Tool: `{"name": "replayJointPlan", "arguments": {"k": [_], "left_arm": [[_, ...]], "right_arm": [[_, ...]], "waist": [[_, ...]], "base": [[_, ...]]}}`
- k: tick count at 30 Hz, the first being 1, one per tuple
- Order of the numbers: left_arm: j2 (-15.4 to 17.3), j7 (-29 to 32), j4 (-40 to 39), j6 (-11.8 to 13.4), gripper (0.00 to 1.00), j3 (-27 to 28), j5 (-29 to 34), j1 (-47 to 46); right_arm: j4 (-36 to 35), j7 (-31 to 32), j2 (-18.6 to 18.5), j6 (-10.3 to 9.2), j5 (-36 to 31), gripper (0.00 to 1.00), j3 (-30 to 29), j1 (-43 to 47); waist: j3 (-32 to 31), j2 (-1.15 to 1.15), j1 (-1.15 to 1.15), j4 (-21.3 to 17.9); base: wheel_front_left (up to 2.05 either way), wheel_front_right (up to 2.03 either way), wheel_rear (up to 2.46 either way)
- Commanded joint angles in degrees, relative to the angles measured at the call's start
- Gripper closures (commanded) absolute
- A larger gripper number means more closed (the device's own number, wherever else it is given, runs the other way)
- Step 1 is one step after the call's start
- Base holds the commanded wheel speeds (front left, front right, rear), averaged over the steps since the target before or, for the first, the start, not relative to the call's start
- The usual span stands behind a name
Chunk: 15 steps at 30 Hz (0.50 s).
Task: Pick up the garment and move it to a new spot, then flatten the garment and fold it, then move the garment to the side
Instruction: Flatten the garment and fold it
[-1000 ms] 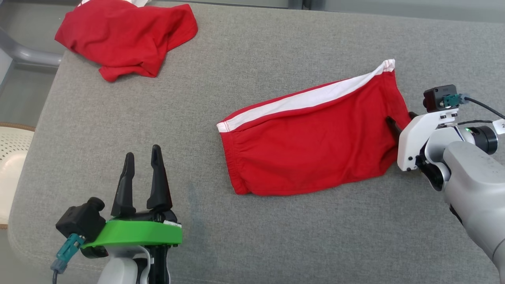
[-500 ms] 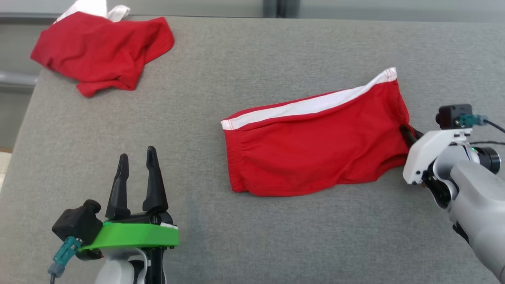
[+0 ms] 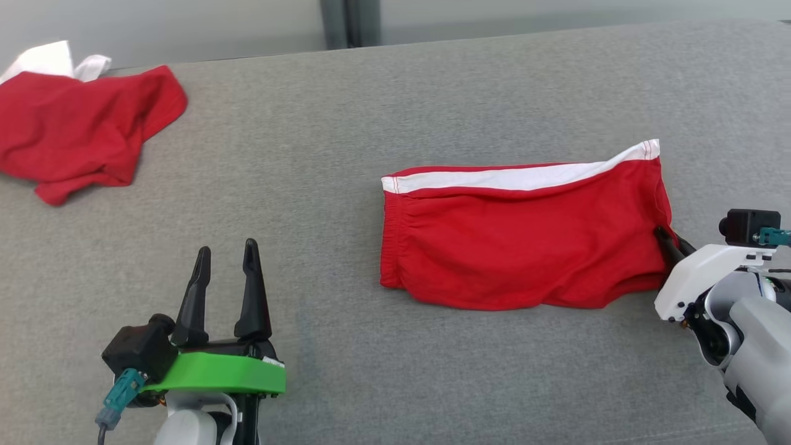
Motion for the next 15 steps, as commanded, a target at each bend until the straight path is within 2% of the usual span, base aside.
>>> {"name": "replayJointPlan", "arguments": {"k": [1, 8, 15], "left_arm": [[0.65, -0.02, 0.60, -0.18, 0.00, 0.26, 0.76, -0.94], [2.00, -0.02, 4.34, -0.04, 0.00, 0.79, 3.71, -1.38], [1.76, -0.02, 6.95, -0.05, 0.00, 1.85, 5.96, 0.11]], "right_arm": [[-0.18, -0.56, 0.03, -0.12, 0.37, 1.00, -0.25, 0.65], [-1.30, -1.58, -0.66, -0.11, -0.29, 1.00, -0.73, 0.49], [-7.79, -1.00, -0.42, -0.09, -1.89, 1.00, 0.73, 0.75]], "waist": [[-0.27, 0.00, 0.00, -1.65], [-2.54, 0.00, 0.00, -1.34], [-5.77, 0.00, 0.00, 0.77]], "base": [[0.00, 0.00, 0.00], [0.00, 0.00, 0.00], [0.00, 0.00, 0.00]]}}
